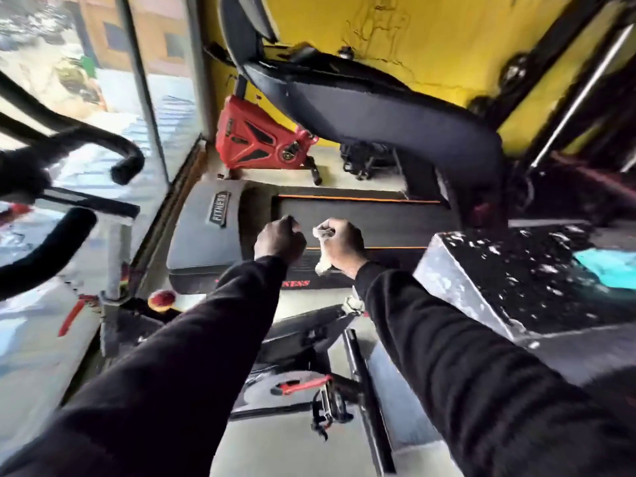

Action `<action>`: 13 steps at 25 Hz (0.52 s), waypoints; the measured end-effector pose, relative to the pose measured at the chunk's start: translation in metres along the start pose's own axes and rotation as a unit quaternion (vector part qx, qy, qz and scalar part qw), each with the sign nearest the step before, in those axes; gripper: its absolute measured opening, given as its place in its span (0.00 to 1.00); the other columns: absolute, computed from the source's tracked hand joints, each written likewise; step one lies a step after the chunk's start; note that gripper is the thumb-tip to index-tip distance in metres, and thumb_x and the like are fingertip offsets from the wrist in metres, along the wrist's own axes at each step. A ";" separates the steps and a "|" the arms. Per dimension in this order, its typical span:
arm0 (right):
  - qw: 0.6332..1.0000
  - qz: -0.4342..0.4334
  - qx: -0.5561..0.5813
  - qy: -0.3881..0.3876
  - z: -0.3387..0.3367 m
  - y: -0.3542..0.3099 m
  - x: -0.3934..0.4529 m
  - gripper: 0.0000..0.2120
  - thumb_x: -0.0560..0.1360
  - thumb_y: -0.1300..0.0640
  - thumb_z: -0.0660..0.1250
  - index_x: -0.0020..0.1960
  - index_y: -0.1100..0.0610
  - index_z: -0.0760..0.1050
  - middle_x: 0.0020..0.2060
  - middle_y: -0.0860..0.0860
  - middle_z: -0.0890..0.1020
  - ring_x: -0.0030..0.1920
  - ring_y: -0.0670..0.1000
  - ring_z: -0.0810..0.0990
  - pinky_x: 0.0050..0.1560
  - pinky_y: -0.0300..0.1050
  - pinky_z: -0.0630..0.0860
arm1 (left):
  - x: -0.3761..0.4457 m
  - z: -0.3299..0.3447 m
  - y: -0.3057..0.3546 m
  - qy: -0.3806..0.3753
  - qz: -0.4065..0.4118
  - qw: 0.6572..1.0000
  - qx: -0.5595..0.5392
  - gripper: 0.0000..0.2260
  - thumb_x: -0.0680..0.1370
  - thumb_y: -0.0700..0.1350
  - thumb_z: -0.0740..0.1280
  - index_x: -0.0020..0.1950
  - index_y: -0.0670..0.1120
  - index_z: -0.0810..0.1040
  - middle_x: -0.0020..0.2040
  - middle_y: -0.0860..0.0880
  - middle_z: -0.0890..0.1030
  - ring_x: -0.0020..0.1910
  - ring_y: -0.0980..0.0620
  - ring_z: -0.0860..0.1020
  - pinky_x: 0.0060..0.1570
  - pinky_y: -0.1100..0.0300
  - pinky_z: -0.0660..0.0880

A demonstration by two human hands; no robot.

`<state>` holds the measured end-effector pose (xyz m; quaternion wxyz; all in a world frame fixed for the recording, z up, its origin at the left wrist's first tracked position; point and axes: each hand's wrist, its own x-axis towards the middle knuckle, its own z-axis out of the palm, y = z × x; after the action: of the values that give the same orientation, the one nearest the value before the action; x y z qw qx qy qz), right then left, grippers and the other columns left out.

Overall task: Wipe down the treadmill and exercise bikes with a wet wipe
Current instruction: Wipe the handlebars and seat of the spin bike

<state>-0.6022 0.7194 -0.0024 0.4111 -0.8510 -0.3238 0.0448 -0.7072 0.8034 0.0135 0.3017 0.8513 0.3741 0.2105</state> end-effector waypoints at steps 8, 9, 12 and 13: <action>0.981 0.123 -0.044 0.143 -0.215 0.178 -0.102 0.10 0.71 0.56 0.61 0.34 0.56 0.77 0.37 0.54 0.83 0.38 0.52 0.77 0.38 0.42 0.72 | -0.105 0.169 0.194 -0.144 0.151 0.978 -0.007 0.12 0.77 0.46 0.61 0.58 0.49 0.80 0.55 0.41 0.82 0.56 0.37 0.79 0.51 0.53 0.74; 0.977 0.135 -0.058 0.157 -0.244 0.201 -0.112 0.09 0.73 0.55 0.62 0.38 0.57 0.79 0.40 0.54 0.85 0.41 0.54 0.80 0.41 0.43 0.73 | -0.119 0.191 0.221 -0.150 0.172 0.974 -0.006 0.12 0.78 0.46 0.61 0.58 0.48 0.80 0.55 0.40 0.82 0.55 0.36 0.79 0.51 0.52 0.74; 0.961 0.173 -0.078 0.204 -0.338 0.286 -0.159 0.06 0.75 0.57 0.65 0.43 0.56 0.80 0.46 0.54 0.85 0.49 0.57 0.81 0.43 0.45 0.71 | -0.189 0.267 0.310 -0.186 0.221 0.957 -0.001 0.12 0.79 0.46 0.60 0.56 0.44 0.79 0.55 0.37 0.82 0.54 0.35 0.79 0.49 0.52 0.74; 0.954 0.188 -0.078 0.220 -0.367 0.314 -0.176 0.06 0.75 0.58 0.65 0.43 0.56 0.80 0.47 0.54 0.85 0.49 0.57 0.81 0.42 0.44 0.68 | -0.215 0.291 0.337 -0.201 0.232 0.952 0.000 0.12 0.79 0.46 0.60 0.55 0.44 0.79 0.55 0.37 0.81 0.54 0.35 0.79 0.48 0.52 0.74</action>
<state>-0.4535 0.2276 -0.0230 0.3888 -0.9146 -0.0624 -0.0920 -0.5010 0.3538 -0.0007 0.3137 0.9393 0.0977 0.0994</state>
